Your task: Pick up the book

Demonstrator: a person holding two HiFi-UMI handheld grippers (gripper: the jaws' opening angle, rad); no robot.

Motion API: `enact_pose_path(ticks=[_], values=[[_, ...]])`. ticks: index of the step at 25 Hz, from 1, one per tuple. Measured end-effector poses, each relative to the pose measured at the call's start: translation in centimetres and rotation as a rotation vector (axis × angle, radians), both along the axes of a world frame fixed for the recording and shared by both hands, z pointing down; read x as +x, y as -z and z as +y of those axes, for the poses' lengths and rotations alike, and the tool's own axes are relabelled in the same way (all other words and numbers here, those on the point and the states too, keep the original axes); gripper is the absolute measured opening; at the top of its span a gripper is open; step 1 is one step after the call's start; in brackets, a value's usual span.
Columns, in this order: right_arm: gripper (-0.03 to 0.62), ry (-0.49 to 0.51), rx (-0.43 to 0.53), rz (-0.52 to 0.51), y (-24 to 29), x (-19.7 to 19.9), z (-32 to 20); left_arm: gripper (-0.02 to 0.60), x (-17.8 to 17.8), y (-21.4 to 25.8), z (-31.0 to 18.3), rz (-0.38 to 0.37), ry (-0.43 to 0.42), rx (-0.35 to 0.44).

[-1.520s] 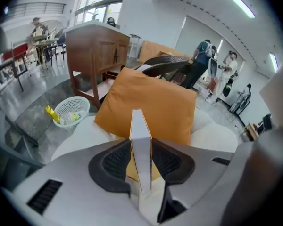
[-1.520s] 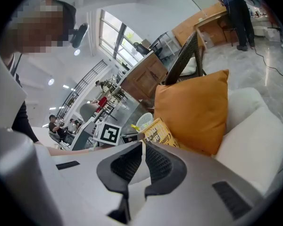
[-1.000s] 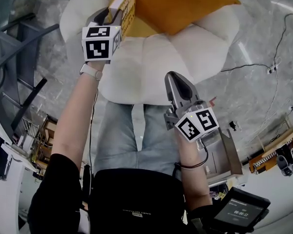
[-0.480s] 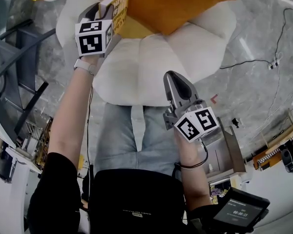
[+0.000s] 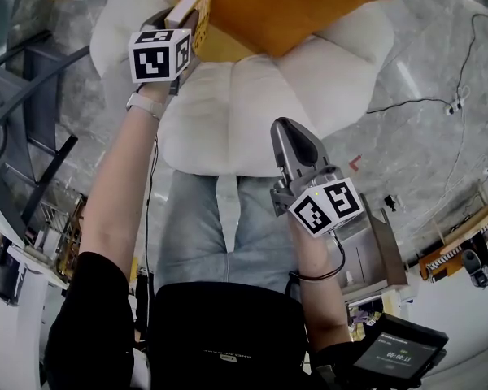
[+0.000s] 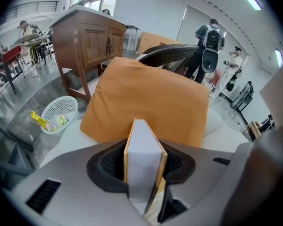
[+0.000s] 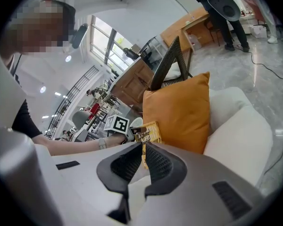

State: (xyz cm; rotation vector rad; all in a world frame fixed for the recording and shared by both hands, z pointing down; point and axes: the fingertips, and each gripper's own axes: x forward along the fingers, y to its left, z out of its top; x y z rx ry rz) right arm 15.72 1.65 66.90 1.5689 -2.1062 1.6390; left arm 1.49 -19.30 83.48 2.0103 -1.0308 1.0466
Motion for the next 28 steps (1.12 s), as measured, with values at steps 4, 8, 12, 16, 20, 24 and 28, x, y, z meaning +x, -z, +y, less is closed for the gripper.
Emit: enact_pose_path(ticks=[4,8,12,16,20,24,28], values=[[0.028,-0.006,-0.002,0.001,0.0,0.1,0.0,0.155,0.1,0.0,0.1,-0.007,-0.011,0.003],[0.028,0.0,-0.003,0.003,-0.2,0.1,0.0,0.155,-0.2,-0.3,0.2,-0.016,-0.011,-0.005],[0.028,0.006,0.0,0.01,-0.1,0.2,-0.1,0.155,-0.8,-0.4,0.8,-0.017,0.008,-0.025],[0.028,0.016,0.014,0.023,0.2,0.1,-0.3,0.155,-1.6,0.0,1.8,-0.004,0.03,-0.037],[0.028,0.036,0.016,0.042,0.8,-0.5,-0.1,0.155,-2.6,1.2,3.1,-0.008,0.026,-0.039],[0.028,0.072,0.026,0.064,1.4,-1.5,-0.3,0.155,-4.1,2.6,3.6,-0.001,0.041,-0.028],[0.028,0.098,0.037,0.085,3.0,-2.3,-0.6,0.155,-5.4,5.4,4.0,0.027,0.07,-0.011]])
